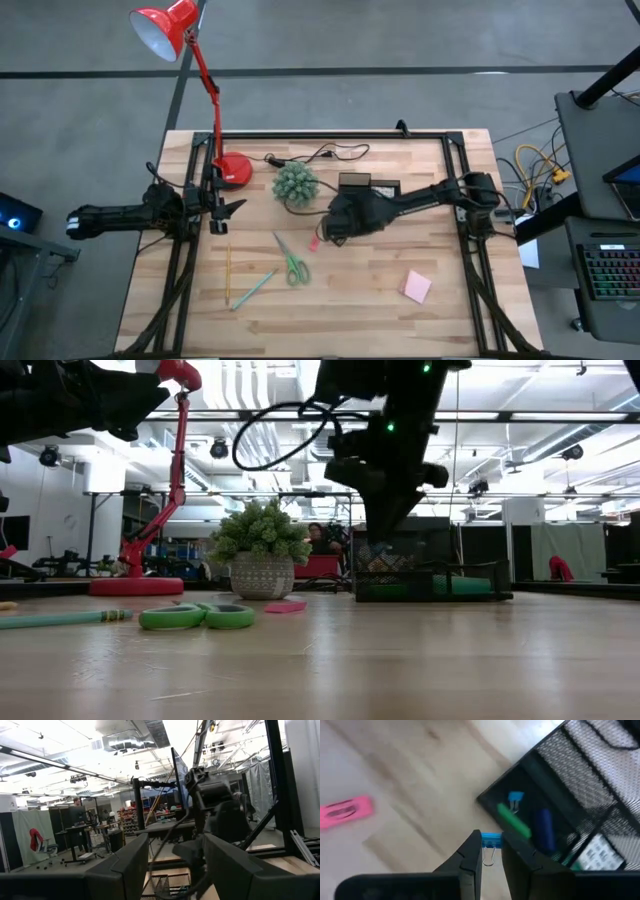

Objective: Pick and place office supplies into organizer
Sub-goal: Put the blue binder clip into the black desk organizer

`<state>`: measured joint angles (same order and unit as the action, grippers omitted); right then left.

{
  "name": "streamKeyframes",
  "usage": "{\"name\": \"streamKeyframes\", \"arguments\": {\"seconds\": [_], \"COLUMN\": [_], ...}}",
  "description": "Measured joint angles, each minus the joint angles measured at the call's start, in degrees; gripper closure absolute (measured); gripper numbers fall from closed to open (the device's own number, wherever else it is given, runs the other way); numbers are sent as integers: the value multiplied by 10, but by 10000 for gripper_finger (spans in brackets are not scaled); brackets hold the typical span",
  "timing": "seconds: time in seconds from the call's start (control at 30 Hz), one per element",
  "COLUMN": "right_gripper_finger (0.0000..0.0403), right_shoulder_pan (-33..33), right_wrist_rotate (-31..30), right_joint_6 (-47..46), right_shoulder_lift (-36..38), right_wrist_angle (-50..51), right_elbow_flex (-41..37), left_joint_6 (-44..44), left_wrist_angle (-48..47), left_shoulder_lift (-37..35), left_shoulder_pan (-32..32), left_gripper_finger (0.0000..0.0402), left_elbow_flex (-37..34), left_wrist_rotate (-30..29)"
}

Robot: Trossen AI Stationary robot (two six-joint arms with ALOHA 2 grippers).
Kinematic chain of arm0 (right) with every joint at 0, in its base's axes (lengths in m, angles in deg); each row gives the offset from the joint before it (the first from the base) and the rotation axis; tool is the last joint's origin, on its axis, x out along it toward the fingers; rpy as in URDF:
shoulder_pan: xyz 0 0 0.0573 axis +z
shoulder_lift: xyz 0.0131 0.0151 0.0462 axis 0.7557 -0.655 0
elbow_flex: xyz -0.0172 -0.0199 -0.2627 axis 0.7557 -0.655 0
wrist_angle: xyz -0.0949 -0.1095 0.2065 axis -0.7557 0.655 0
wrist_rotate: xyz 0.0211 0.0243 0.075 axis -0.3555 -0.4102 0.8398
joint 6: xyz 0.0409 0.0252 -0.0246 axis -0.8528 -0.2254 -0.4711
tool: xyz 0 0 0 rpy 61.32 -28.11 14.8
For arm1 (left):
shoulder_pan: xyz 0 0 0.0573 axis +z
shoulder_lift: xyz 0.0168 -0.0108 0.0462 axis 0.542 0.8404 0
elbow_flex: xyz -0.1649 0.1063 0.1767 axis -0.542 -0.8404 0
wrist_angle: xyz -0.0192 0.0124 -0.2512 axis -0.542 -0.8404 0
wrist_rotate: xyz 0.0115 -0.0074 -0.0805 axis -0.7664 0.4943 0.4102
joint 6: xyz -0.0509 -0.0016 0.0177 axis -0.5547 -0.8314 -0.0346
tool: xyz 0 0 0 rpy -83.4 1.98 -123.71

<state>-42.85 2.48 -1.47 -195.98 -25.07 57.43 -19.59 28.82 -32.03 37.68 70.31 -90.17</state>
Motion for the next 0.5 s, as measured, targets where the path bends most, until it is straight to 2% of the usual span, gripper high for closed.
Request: {"name": "streamKeyframes", "arguments": {"seconds": [0.4, 0.5], "right_gripper_finger": [351, 351], "right_shoulder_pan": [-71, -75], "right_wrist_rotate": [1, 3], "right_joint_6": [58, 107], "right_shoulder_lift": [-1, -1], "right_wrist_angle": [-49, -83], "right_elbow_flex": [-24, -37], "left_joint_6": [1, 1], "left_wrist_angle": [0, 0], "left_shoulder_lift": [0, 0], "left_shoulder_pan": [0, 0], "left_gripper_finger": [226, 226], "left_elbow_flex": [0, 0], "left_wrist_rotate": [0, 0]}}
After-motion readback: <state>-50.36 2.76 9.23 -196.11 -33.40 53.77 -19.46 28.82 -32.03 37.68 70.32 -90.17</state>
